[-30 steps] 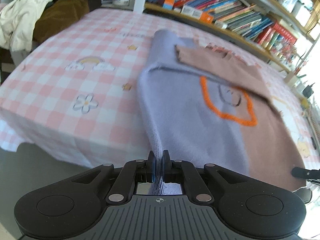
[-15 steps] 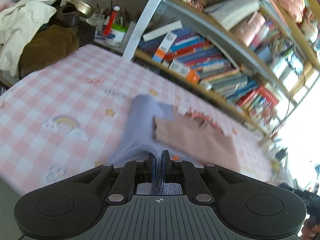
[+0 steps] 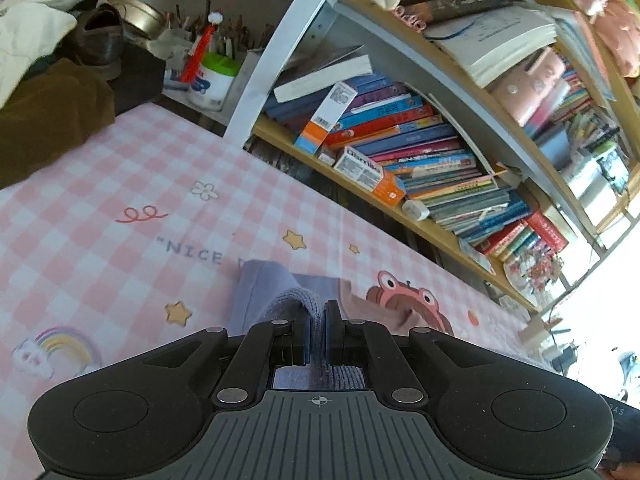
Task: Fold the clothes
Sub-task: 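Carry the hem with both grippers over the body toward the collar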
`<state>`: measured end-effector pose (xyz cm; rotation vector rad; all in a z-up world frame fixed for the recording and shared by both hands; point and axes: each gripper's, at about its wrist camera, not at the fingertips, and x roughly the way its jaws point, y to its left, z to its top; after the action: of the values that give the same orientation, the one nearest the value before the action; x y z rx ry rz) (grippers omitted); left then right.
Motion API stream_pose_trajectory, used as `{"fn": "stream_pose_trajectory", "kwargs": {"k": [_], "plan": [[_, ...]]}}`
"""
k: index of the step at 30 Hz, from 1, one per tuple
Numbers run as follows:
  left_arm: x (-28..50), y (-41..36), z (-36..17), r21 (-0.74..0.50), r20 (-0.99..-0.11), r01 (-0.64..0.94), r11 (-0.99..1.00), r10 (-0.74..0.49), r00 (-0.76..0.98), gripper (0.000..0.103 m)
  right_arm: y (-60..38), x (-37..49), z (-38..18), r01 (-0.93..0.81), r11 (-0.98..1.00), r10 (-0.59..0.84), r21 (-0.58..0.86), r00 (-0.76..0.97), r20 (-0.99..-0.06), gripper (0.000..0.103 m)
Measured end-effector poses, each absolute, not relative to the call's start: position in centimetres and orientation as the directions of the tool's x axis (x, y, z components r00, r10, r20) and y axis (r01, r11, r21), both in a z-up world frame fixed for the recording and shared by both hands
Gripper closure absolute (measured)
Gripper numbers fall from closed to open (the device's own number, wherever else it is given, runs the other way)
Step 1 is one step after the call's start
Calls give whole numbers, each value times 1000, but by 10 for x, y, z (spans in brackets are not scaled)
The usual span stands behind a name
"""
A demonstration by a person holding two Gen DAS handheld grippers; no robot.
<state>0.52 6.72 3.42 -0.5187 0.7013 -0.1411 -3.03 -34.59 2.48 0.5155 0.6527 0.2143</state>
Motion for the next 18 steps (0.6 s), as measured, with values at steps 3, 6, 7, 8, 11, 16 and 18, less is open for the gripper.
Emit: {"fn": "stream_pose_trajectory", "kwargs": {"k": [3, 6, 7, 8, 11, 16, 18], "plan": [[24, 70, 24, -495, -604, -62, 867, -292, 741, 97, -342, -9, 18, -10, 855, 338, 518, 768, -543, 94], [41, 71, 12, -489, -632, -76, 869, -293, 717, 96, -338, 10, 9, 10, 859, 330, 512, 752, -570, 94], [46, 71, 8, -485, -642, -80, 871, -293, 709, 94, -337, 16, 5, 18, 860, 327, 510, 748, -578, 94], [51, 71, 5, -481, -651, -82, 873, -292, 701, 94, -336, 21, 2, 26, 861, 324, 508, 743, -586, 93], [64, 69, -4, -465, -677, -83, 882, -294, 675, 92, -334, 34, -8, 52, 864, 310, 501, 729, -610, 93], [69, 83, 1, -527, -616, -52, 848, -339, 711, 49, -336, 39, -10, 91, 869, 261, 487, 751, -606, 86], [63, 92, 9, -521, -566, -47, 852, -303, 767, 33, -339, 38, -6, 110, 875, 223, 472, 774, -593, 66]]}}
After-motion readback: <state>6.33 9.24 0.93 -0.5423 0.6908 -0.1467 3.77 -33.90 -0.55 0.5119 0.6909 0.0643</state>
